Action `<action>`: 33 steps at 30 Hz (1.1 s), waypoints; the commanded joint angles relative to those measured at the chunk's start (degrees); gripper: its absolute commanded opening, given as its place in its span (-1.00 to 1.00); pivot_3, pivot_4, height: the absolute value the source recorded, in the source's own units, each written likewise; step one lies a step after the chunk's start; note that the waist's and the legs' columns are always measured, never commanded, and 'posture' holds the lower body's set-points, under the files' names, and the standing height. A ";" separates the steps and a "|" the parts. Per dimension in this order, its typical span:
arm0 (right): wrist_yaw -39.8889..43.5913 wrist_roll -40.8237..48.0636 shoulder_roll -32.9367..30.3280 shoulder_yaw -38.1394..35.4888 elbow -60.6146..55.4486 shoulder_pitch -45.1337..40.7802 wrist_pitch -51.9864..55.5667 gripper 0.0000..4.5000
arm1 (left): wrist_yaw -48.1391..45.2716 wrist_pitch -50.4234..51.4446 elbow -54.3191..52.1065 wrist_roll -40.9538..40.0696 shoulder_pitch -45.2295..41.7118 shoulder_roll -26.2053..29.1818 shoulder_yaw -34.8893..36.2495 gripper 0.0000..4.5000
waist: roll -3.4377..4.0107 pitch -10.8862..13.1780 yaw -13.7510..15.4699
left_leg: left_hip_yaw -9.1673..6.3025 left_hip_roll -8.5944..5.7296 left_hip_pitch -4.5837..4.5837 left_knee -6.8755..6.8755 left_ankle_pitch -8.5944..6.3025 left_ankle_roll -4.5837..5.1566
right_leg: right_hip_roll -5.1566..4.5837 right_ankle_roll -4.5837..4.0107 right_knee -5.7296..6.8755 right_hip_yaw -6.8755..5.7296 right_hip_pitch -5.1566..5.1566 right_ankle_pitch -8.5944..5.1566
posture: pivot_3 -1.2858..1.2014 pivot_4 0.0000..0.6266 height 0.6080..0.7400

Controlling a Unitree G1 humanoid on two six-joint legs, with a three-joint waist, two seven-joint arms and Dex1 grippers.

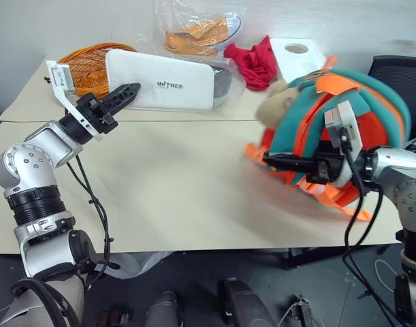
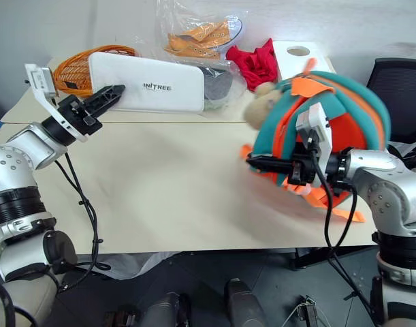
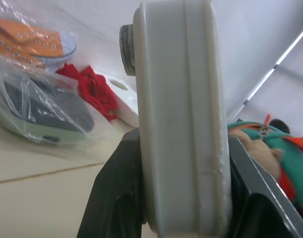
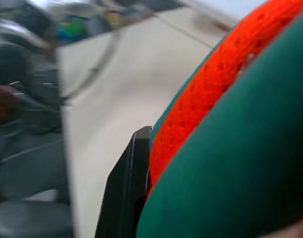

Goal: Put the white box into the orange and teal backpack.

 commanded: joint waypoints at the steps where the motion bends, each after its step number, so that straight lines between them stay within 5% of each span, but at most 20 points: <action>1: 2.27 15.35 -3.51 -5.69 -4.36 -3.15 6.04 -0.95 | -1.73 -2.08 -5.42 -2.91 -1.16 1.02 0.22 -0.36 | -0.02 0.01 0.13 | -0.04 0.00 -0.03 0.03 0.00 0.01 | -0.02 0.00 -0.01 -0.02 0.00 0.00 | 0.03 -0.52 1.00; 4: 2.19 19.62 -6.52 -7.55 -4.62 -2.28 7.73 -0.95 | -3.05 -0.80 -7.99 -5.95 -0.71 0.62 0.17 -0.36 | -0.03 0.00 0.52 | -0.12 -0.02 -0.13 0.07 -0.04 0.08 | -0.07 0.00 -0.09 -0.08 0.00 0.00 | 0.03 -0.52 1.00; 13: 4.74 12.88 -12.96 -9.44 -1.89 10.14 5.00 -0.95 | -1.32 3.04 -11.76 -19.57 -2.92 0.62 4.42 -0.36 | -0.07 0.00 1.85 | -0.19 -0.06 -0.31 0.29 -0.13 0.28 | -0.12 0.07 -0.16 -0.10 0.00 0.04 | 0.03 -0.52 1.00; 20: 3.90 13.27 -12.59 -12.49 -3.98 15.18 3.53 -0.95 | -0.75 9.38 -23.64 -28.87 10.40 9.41 8.70 -0.36 | -0.08 0.01 1.49 | -0.17 -0.01 -0.22 0.18 -0.06 0.14 | -0.07 0.06 -0.12 -0.09 -0.02 0.03 | 0.03 -0.52 1.00; 33: 2.70 12.03 -11.66 -11.52 -4.94 18.81 1.23 -0.95 | 3.24 6.14 -30.92 -36.61 19.44 11.41 7.38 -0.36 | -0.22 0.03 2.95 | -0.31 -0.11 -0.20 0.26 -0.19 0.41 | -0.12 0.08 -0.26 -0.15 0.18 0.05 | 0.03 -0.52 1.00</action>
